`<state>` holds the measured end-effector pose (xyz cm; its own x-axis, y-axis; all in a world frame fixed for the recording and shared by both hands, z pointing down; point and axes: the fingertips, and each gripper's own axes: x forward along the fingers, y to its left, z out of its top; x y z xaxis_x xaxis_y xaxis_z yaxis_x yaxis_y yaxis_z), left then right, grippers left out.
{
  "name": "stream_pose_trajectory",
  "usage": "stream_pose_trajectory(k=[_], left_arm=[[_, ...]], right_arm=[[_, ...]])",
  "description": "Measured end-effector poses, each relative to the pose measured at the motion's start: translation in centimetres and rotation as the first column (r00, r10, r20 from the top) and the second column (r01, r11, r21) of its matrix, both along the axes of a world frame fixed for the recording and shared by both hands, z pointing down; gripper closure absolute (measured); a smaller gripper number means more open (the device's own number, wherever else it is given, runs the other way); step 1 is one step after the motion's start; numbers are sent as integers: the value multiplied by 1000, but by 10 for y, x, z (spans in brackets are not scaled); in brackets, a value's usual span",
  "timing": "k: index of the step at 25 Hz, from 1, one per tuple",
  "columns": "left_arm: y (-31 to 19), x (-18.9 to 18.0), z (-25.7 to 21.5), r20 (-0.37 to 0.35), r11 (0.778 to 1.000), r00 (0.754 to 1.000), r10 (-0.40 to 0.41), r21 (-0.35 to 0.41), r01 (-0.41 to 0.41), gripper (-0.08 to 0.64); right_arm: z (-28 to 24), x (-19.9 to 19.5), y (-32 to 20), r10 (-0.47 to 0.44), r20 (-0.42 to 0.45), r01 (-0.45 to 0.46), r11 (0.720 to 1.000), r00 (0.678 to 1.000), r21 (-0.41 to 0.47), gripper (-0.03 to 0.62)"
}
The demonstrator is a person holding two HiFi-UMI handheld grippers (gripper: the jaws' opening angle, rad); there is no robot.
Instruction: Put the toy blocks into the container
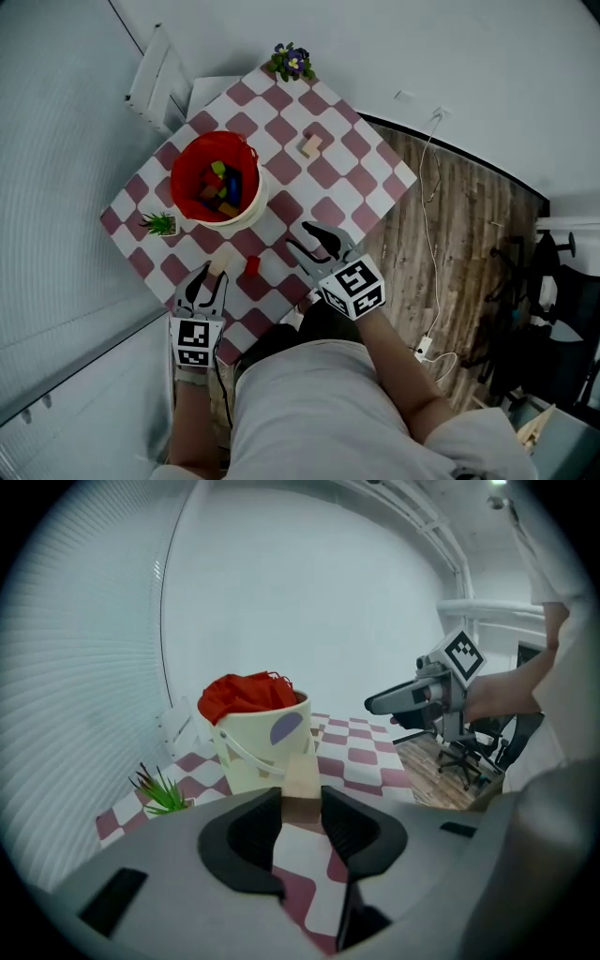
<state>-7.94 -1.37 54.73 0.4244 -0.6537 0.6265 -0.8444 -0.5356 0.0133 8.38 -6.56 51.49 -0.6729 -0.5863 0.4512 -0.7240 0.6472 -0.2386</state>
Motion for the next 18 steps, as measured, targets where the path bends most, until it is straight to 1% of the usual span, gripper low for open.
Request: stream_pose_trajectory(k=[7,11,18], left_arm=[[-18,1,-41,16,995,998,-65,77,64,434],[-33,3,-57,24,990,996,-90,108,87,434],[-66,6,-79,26,983,993,-113,150,108,434]], right_arm=[[-9,-12,-11,-67,31,67,998,997,15,408],[-12,-16,-17,-101,28,100,995,995,25,408],[-18,-10,-30,-117,27,116,993,993,30,408]])
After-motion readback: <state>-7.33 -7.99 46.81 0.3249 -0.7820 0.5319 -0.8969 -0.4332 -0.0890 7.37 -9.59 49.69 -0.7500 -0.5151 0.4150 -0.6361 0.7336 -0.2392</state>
